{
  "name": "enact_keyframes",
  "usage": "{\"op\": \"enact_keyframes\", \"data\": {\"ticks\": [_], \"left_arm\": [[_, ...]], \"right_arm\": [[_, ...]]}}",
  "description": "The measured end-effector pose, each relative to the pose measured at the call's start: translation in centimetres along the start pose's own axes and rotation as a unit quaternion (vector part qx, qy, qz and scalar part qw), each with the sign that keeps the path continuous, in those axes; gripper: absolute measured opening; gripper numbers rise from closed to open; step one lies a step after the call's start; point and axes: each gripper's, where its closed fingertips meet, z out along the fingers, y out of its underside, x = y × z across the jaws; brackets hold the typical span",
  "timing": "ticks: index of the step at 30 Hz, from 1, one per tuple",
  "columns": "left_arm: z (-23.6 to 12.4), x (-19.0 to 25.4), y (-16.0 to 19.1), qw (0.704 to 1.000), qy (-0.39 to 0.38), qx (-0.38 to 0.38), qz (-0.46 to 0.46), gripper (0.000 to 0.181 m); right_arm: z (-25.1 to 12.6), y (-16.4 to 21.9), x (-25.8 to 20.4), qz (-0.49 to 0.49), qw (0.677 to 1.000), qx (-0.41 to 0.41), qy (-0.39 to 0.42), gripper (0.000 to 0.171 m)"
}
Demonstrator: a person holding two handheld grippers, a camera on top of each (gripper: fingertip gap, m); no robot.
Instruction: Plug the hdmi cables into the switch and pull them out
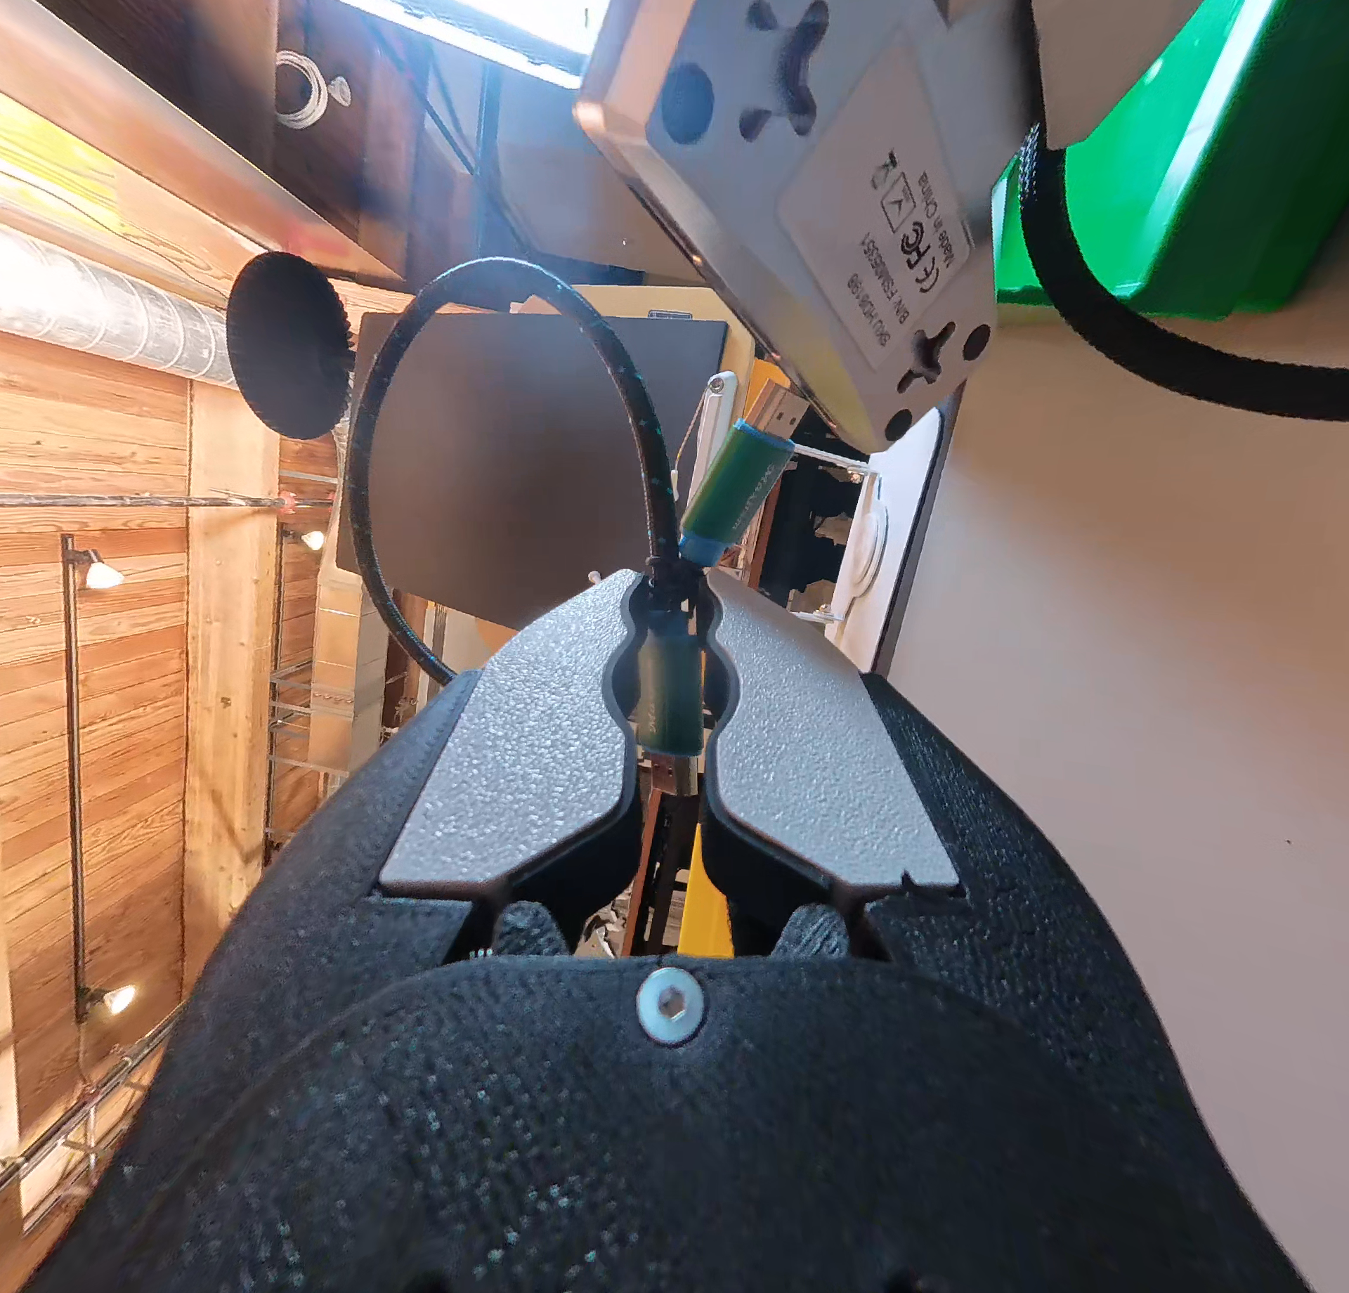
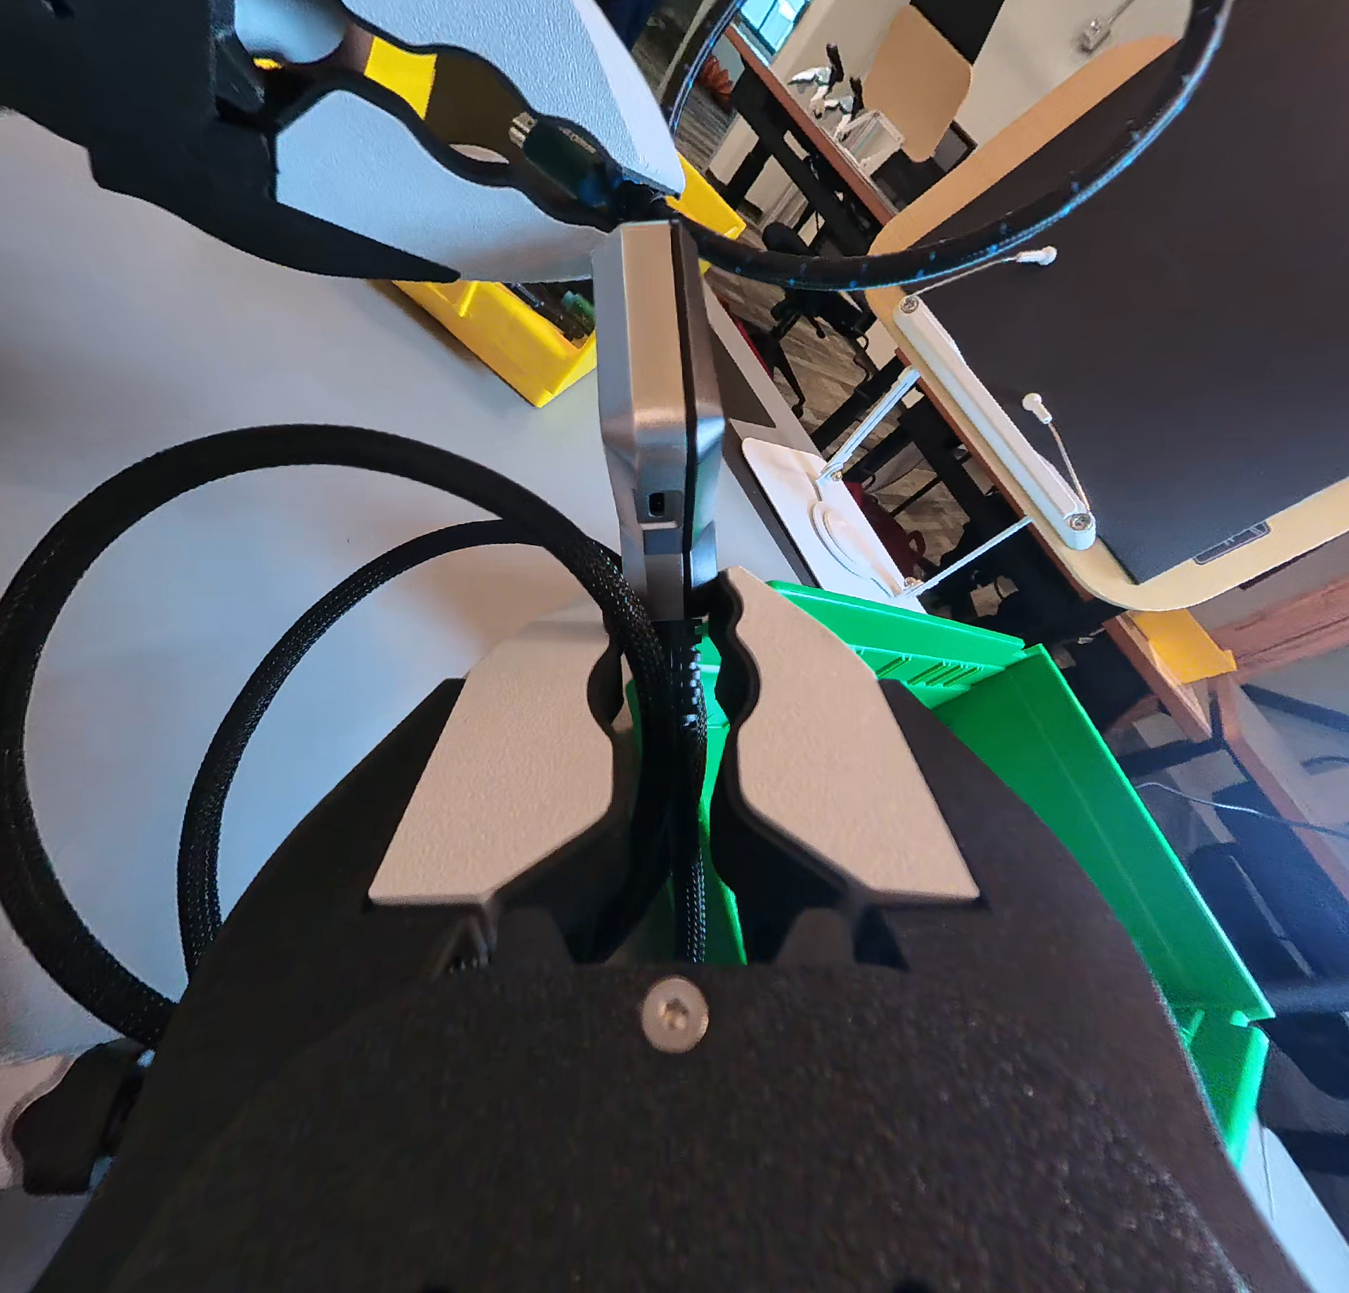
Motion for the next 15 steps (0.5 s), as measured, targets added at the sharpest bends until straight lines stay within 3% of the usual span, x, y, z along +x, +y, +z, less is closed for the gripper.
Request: {"op": "enact_keyframes", "data": {"ticks": [15], "left_arm": [[0.0,1.0,0.4,0.998,0.026,-0.038,0.041,0.012]], "right_arm": [[0.6,0.6,-1.1,0.043,0.998,-0.034,-0.022,0.021]]}}
